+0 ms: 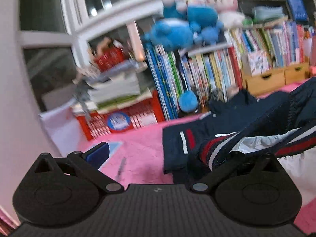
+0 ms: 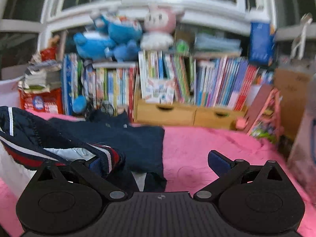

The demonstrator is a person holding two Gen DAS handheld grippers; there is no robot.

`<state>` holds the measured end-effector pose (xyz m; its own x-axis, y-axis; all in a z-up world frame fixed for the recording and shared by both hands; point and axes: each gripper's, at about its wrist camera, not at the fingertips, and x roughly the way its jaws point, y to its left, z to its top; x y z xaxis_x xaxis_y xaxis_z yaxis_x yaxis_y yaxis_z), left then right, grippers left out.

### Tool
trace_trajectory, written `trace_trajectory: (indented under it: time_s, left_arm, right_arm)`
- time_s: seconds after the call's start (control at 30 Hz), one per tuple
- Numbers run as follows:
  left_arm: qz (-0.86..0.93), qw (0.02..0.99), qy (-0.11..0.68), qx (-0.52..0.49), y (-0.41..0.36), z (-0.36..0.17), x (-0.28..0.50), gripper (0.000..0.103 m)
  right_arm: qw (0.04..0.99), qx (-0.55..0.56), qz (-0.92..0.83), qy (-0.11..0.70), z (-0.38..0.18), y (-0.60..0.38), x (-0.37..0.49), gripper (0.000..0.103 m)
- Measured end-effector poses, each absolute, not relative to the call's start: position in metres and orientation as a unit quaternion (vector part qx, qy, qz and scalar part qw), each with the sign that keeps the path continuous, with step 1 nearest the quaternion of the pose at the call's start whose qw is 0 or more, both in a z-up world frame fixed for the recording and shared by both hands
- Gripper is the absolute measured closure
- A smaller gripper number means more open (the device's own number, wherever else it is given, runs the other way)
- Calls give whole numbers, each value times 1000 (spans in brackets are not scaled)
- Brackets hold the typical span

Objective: Fold clothes

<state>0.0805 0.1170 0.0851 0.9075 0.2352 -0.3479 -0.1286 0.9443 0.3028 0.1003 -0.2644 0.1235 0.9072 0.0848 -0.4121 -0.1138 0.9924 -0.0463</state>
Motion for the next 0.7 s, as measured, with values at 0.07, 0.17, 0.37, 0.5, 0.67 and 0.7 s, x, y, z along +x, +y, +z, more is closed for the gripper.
trace_trajectory:
  time_s: [0.07, 0.17, 0.37, 0.5, 0.67, 0.7]
  left_arm:
    - [88, 961, 222, 142, 120, 73, 102, 0]
    - [78, 949, 269, 146, 124, 53, 133, 0]
    - [14, 953, 288, 92, 145, 57, 146, 1]
    - [-65, 955, 290, 16, 170, 87, 149, 1]
    - [-63, 939, 338, -17, 173, 81, 162, 0]
    - [-60, 930, 360, -33, 175, 76, 168, 0]
  right_arm:
    - [969, -35, 54, 237, 109, -263, 129, 0]
    - [955, -52, 62, 284, 82, -254, 164, 0]
    - [947, 34, 174, 268, 76, -263, 170, 0]
    - [921, 190, 265, 213, 99, -300, 164, 0]
    - [949, 114, 217, 198, 92, -289, 160, 0]
    - [953, 76, 210, 203, 87, -280, 159, 0]
